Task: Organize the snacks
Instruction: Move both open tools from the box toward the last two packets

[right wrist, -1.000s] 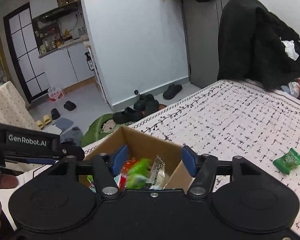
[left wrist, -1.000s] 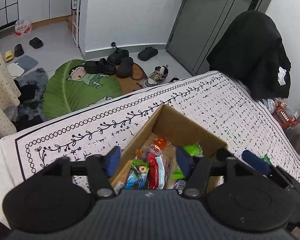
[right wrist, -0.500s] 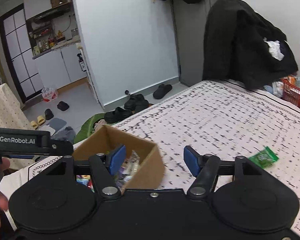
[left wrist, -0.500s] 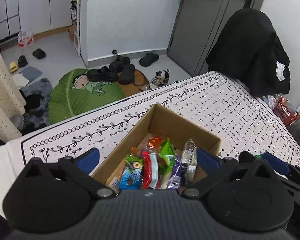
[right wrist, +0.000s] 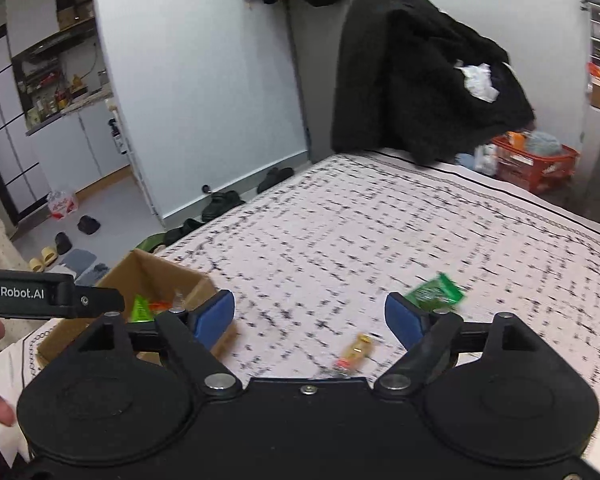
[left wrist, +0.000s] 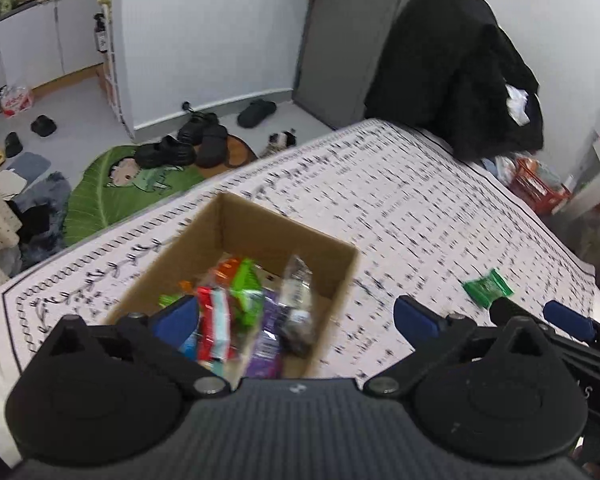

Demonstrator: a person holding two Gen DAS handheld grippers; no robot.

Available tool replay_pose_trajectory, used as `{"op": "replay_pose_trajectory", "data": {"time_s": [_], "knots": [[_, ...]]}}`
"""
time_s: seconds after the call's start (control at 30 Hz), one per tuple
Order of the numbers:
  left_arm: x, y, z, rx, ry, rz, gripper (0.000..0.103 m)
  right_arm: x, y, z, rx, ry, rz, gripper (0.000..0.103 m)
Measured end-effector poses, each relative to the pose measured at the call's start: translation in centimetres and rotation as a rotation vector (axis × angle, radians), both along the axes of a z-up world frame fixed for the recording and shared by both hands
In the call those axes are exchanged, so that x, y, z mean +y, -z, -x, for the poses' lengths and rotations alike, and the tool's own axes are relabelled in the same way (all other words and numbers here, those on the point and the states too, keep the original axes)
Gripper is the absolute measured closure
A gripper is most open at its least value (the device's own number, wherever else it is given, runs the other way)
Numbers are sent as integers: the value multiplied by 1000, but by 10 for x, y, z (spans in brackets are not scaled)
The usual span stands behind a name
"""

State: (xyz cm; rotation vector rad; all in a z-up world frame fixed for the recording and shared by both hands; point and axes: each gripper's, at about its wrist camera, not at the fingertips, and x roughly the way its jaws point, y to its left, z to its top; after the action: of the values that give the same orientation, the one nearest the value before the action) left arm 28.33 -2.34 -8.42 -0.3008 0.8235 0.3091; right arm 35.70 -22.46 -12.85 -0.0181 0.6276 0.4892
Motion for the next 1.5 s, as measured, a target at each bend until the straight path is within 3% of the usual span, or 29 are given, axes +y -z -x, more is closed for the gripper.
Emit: {"op": "replay_pose_trajectory", "data": {"time_s": [0.5,0.63,1.0,1.5], "knots": [[-57,14,-19,7,73,-10,1,-54,20,-6,53,79,-21,23],[-68,22,-26,7,98,8,4,-67,25,-15,78,123,-52,34],[-94,52,-53,30,199,72,38,-89,42,-32,136,189,-119,53],[-108,103,-99,80,264,123,58,-91,68,-63,220,203,-169,57]]}}
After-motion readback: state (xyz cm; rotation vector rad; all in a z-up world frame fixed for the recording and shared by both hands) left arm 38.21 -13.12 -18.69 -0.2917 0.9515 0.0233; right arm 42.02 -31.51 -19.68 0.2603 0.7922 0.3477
